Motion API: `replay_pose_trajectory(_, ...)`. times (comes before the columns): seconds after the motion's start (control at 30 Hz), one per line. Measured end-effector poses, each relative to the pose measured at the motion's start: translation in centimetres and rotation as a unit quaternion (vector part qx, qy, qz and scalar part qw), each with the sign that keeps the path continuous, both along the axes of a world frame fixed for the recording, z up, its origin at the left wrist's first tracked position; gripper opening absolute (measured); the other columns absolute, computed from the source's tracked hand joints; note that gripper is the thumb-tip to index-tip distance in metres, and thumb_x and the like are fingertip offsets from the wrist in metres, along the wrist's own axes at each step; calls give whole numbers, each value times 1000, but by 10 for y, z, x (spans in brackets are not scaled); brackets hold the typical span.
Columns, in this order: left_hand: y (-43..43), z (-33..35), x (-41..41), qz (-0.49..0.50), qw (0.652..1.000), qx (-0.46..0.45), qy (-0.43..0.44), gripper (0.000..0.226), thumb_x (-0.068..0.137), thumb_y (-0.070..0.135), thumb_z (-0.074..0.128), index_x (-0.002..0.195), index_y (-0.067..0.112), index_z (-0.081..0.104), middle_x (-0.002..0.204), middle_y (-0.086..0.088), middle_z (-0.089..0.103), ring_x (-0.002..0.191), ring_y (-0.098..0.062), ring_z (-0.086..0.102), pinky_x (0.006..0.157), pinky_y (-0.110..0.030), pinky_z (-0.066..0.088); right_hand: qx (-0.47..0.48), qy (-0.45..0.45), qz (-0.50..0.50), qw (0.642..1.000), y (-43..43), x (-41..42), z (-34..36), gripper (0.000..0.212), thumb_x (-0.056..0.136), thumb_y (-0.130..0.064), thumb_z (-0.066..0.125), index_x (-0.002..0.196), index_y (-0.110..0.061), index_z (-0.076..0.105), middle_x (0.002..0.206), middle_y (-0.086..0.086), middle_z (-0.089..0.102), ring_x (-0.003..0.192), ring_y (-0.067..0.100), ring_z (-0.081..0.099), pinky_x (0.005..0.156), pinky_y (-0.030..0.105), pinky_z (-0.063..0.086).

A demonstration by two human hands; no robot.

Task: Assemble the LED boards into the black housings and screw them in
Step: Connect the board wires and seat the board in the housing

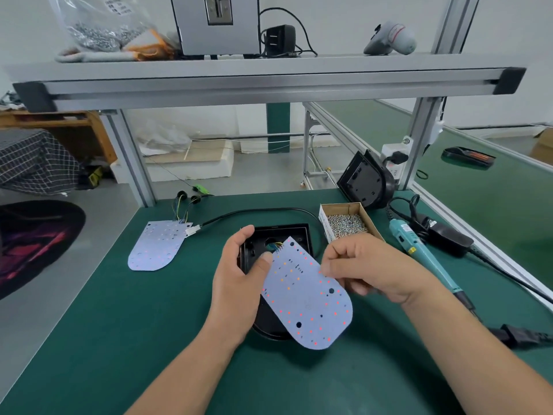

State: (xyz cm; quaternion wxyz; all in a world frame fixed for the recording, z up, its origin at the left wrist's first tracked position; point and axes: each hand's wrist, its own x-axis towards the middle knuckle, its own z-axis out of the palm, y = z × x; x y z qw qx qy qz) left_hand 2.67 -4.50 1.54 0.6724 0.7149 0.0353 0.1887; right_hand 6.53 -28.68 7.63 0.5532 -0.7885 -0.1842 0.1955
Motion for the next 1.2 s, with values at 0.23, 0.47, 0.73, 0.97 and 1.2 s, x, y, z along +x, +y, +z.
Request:
replay_pose_trajectory(0.23,-1,0,2,20,1000,2,5,49,102,39,65,141,61,46,110,35,64,104,6,62,96,-28,48,44,20,-5,999,6,2,-9,5,94,-4,74,90,-6,71,61,10,62,43,11,53,37,20,38)
replay_pose_trajectory(0.47,-7,0,1,4,999,-19,33,67,106,44,61,165,35,30,160,23,43,144,6,42,125,-40,36,76,-4,-70,995,24,-1,-18,12,97,1,68,87,-5,66,60,12,62,45,16,57,39,25,44)
replay_pose_trajectory(0.73,-10,2,-2,6,999,-39,21,57,99,25,70,150,39,48,134,25,65,125,-3,64,102,-36,55,-4,-48,-78,996,31,-6,-17,11,98,-3,65,90,-6,60,64,8,69,56,30,72,46,31,52)
replay_pose_trajectory(0.97,-11,5,-3,0,997,-62,44,50,101,33,70,129,69,50,114,16,76,107,-13,74,86,-40,64,-67,-76,-50,994,26,-10,-7,10,96,-10,68,87,-11,64,70,4,74,47,19,63,42,28,47)
replay_pose_trajectory(1.2,-10,15,-7,-10,994,-100,46,53,85,36,73,124,67,54,103,-2,78,104,-34,74,93,-64,60,-231,-245,-106,936,29,-13,-11,24,78,-51,74,80,-34,57,72,-17,65,63,5,56,56,29,41)
